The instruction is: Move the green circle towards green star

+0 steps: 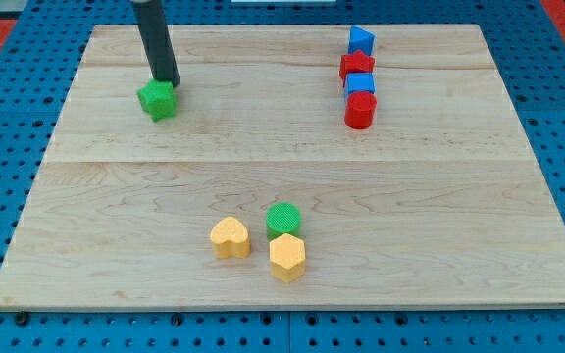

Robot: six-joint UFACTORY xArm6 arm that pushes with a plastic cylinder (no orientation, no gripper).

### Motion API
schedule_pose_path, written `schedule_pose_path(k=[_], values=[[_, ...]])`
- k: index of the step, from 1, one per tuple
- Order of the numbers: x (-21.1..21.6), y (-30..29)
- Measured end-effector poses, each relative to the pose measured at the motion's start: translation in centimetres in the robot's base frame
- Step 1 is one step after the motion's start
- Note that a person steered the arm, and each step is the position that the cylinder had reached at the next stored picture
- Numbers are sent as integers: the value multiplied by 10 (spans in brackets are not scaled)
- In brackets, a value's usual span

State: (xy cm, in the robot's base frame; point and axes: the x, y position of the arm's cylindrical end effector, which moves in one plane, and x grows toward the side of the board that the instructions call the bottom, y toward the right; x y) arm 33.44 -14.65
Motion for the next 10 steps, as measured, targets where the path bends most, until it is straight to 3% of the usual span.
schedule_pose_path(k=[1, 3, 4, 5, 6, 7, 9, 10], values=[[15, 58], [224, 231], [222, 175], [171, 100], [192, 94], [189, 39], [108, 71], [105, 99]])
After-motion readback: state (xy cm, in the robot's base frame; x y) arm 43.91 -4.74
